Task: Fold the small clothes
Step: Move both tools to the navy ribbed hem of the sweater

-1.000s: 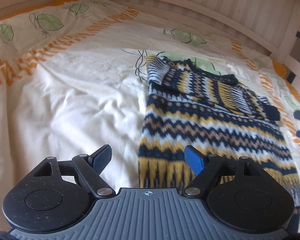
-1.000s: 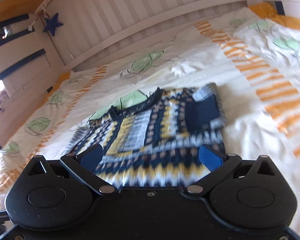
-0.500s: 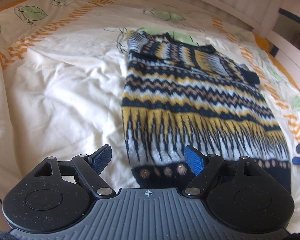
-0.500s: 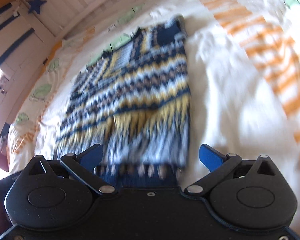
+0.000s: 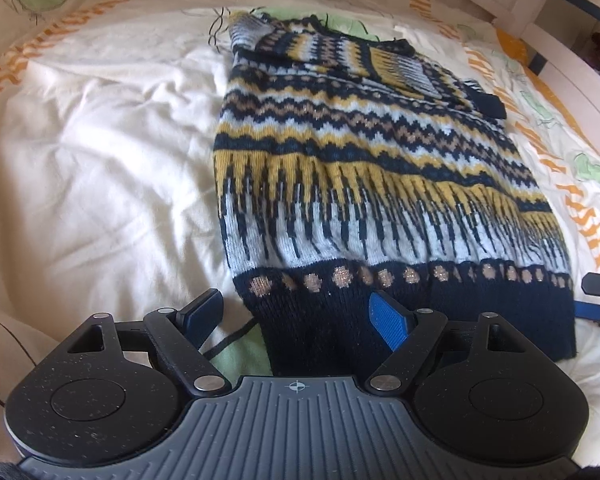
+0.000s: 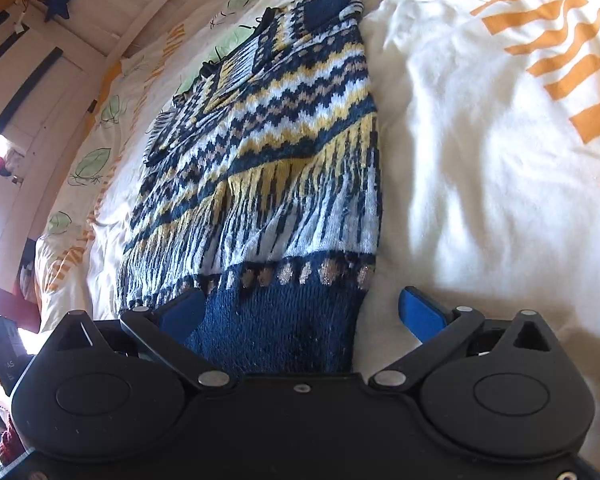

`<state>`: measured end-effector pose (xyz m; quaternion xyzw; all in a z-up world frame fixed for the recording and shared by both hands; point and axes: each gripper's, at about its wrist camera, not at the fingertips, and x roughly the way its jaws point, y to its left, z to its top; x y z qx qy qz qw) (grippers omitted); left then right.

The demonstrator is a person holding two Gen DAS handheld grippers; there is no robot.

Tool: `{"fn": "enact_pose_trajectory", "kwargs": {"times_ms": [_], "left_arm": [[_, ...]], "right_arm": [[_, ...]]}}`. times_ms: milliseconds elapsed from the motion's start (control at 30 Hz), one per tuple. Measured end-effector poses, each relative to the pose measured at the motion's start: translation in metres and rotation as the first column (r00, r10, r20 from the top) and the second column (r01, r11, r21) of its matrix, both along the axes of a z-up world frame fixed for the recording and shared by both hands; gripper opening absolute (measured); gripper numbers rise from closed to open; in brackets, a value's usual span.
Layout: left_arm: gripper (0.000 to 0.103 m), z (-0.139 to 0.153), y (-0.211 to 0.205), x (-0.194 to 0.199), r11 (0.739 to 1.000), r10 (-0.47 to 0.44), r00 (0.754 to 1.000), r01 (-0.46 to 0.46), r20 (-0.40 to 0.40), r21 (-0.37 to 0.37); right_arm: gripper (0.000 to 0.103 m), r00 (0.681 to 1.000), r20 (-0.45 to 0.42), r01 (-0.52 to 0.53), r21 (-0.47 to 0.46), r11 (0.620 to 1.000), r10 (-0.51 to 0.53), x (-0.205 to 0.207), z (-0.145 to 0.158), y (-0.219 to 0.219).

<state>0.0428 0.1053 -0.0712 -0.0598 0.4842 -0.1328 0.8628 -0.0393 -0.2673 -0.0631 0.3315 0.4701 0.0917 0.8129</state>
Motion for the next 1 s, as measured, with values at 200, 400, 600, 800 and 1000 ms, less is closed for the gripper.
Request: {"fn": "enact_pose_trajectory", "kwargs": {"times_ms": [200,400,600,800,1000], "left_arm": [[0.084,-0.004,0.002,0.004,0.999,0.009,1.000,-0.010,-0.018,-0.049],[0.088,-0.007,-0.011,0.003,0.996,-0.043,0.999,0.043,0.008,-0.074],[0.092,-0.010,-0.012,0.002,0.994,-0.052,0.998,0.055,0.029,-0.093],[0.092,-0.009,-0.010,0.004,0.993,-0.043,0.999,0.045,0.021,-0.106],[0.091,-0.008,-0.020,0.002,0.996,-0.064,0.998,0.065,0.021,-0.064]], "right_arm": [[0.103,1.000,-0.002,-0.004,0.009,1.000,0.004,0.001,-0.003,0.001],[0.103,1.000,0.005,-0.015,0.009,1.000,0.015,0.003,-0.005,0.004],[0.103,1.000,0.012,-0.010,0.012,1.000,0.010,0.003,-0.004,0.005],[0.103,0.999,0.032,0.017,0.051,0.999,-0.018,-0.002,-0.005,0.002],[0.103,0.998,0.048,0.038,0.126,0.991,-0.044,-0.005,-0.010,-0.005]]}}
